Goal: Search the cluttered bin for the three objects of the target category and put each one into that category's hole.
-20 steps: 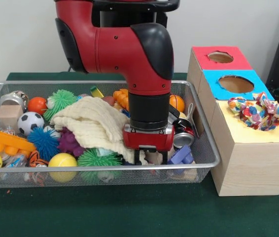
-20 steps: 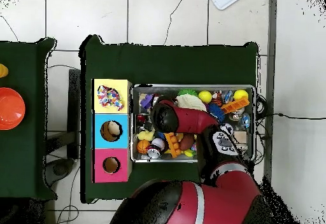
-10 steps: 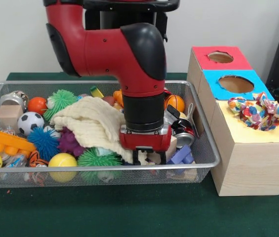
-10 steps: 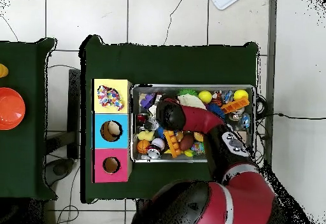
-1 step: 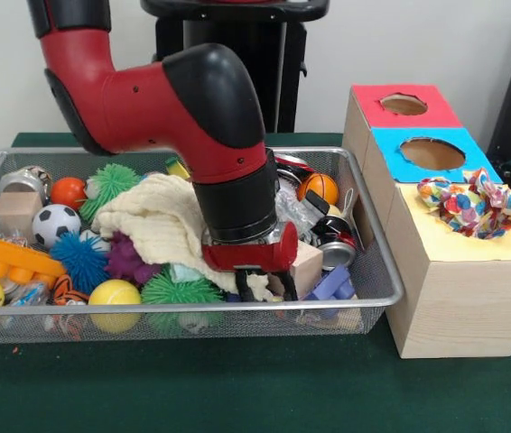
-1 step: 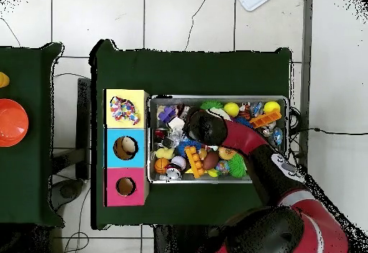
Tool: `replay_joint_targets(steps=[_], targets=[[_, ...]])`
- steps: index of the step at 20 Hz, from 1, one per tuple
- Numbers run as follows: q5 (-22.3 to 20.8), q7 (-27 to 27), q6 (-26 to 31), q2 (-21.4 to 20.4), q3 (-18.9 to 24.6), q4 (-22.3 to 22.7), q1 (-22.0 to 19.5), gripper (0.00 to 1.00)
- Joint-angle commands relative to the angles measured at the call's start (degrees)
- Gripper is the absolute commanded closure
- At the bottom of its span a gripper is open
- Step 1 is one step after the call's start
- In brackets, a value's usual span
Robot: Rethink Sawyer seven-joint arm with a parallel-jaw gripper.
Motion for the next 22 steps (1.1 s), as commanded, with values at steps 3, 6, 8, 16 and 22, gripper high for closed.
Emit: replay_joint_targets(steps=[3,6,8,16,22], targets=[[-2.8,-5.5,10.8,5.3,6.7,7.7,-1.9,0.0],[-2.9,-4.4,9.6,5.3,6.6,7.8,-1.7,0.0],[-3.0,-3.7,8.8,5.4,6.4,7.7,-1.5,0.0],[-2.7,-2.9,7.9,6.1,6.3,6.0,-0.4,0.0],[-5.9,-5.1,10.8,4.5,0.8,2.3,5.1,0.0]])
